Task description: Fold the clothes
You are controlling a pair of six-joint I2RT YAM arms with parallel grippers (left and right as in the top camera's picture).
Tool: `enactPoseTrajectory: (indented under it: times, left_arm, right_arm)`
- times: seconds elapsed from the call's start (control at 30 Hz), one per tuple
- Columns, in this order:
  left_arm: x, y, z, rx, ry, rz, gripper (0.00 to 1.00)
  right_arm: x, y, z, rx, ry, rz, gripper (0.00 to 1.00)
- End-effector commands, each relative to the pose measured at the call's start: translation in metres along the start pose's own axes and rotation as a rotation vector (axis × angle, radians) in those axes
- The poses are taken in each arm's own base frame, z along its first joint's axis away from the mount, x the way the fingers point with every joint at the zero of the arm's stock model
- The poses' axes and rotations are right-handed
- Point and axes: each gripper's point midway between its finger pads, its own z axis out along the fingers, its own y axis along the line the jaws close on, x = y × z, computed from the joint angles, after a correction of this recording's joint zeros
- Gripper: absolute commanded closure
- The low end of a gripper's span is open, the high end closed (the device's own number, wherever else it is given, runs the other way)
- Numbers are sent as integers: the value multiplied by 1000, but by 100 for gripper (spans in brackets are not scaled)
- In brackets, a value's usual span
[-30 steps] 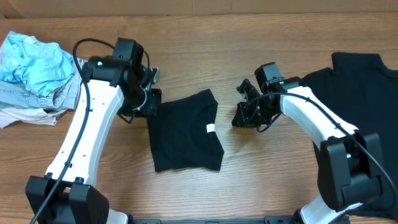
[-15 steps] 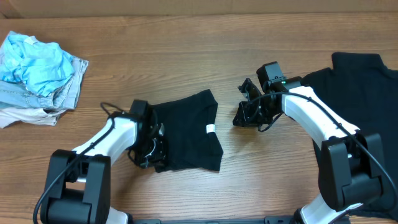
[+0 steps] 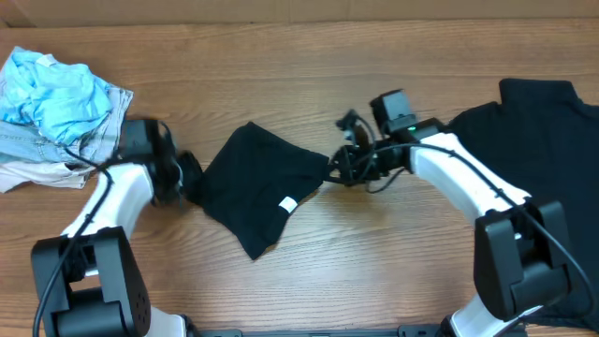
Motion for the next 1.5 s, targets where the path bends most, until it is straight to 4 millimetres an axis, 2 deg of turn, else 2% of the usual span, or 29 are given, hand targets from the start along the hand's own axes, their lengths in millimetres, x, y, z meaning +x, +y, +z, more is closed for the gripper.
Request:
enactPoseTrajectory:
  times: [0.0,0.03,0.1,0.17,0.23,0.3,0.43,0.53,0.57,0.67,0.8,0.9,1.03,1.1,1.27,1.4,1.47]
  left_arm:
    - [-53,-44,-36,90,-120,139,83]
    - [-58,-55,-47,118,-117,156,78]
    - [-58,-65,-64,132,-85,165,71]
    - [-46,-64,-78,109,-12,153,58]
    - [-27,-58,-84,80,75,141,50]
    - [-3,-49,-86,49,174,122,48]
    - [39,-29,-77,4,326,91,31]
    - [66,-22,-64,20,404,60,11]
    - [73,-23,-60,48,424,49,0]
    - [95,-31,-45,157,473,14,0]
    - [115,-20,-22,174,480,-24,0]
    - [126,-21,-3,238,460,-101,0]
    - [124,-28,15,316,398,-192,0]
    - [117,-30,22,317,351,-194,0]
    - [96,-52,34,337,255,-196,0]
    - [98,-67,50,355,249,-173,0]
    - [101,-68,58,354,267,-170,4]
  right_arm:
    - [-12,25,11,-14,-43,-27,92]
    - [-18,22,14,30,-74,-10,93]
    - [-31,9,19,151,-150,53,95]
    - [-41,1,22,210,-206,107,95]
    - [-46,-1,27,203,-226,135,95]
    - [-50,-6,34,193,-236,189,95]
    - [-53,-21,53,171,-230,252,94]
    - [-48,-26,70,123,-182,270,94]
    - [-45,-28,75,117,-168,285,94]
    - [-37,-36,85,114,-132,324,94]
    - [-34,-41,88,121,-122,353,94]
    - [-35,-41,88,122,-126,350,94]
    - [-35,-41,88,122,-126,350,94]
    - [-34,-41,88,121,-125,350,94]
    - [-34,-41,88,119,-124,350,94]
    - [-34,-41,88,119,-123,351,94]
    - [-34,-41,88,119,-123,351,94]
